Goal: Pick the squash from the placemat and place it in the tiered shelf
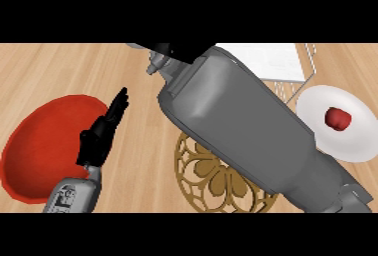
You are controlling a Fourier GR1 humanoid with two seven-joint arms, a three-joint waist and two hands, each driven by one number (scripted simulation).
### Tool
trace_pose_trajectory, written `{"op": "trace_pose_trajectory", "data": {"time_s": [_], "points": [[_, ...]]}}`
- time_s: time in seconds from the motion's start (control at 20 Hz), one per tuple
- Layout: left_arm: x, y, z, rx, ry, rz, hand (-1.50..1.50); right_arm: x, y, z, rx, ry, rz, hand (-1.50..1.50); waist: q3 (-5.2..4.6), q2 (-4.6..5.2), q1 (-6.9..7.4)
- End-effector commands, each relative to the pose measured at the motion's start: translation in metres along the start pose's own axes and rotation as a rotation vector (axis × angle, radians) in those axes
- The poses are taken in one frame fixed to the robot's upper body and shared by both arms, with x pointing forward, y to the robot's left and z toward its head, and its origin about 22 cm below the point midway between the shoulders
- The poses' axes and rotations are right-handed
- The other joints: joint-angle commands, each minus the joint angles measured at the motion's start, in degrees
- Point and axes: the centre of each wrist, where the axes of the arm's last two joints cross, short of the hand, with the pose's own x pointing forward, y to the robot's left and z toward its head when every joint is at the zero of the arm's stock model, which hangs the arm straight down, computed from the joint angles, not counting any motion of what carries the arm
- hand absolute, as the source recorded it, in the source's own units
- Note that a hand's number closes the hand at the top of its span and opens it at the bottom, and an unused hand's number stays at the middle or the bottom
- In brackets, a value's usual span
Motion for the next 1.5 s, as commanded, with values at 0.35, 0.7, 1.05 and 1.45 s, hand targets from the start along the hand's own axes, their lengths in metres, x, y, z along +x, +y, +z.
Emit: {"op": "trace_pose_trajectory", "data": {"time_s": [0.35, 0.7, 1.05, 1.45], "points": [[0.001, 0.004, -0.006, 0.020, -0.014, -0.010, 0.00, 0.010, 0.003, -0.030, -0.059, 0.125, 0.152, 1.50, 0.02, 0.32, -0.31], [0.006, -0.005, 0.001, 0.006, -0.009, 0.002, 0.00, -0.057, 0.062, -0.047, -0.092, 0.068, 0.274, 1.50, 0.06, 0.52, -0.10], [0.007, 0.007, 0.003, 0.012, -0.014, -0.005, 0.00, -0.059, 0.062, -0.070, -0.146, 0.086, 0.224, 1.50, 0.05, 0.58, 0.45], [-0.004, 0.019, -0.008, 0.012, -0.032, -0.011, 0.00, -0.095, 0.074, -0.075, -0.188, 0.101, -0.094, 1.50, 0.04, 0.80, 0.29]]}}
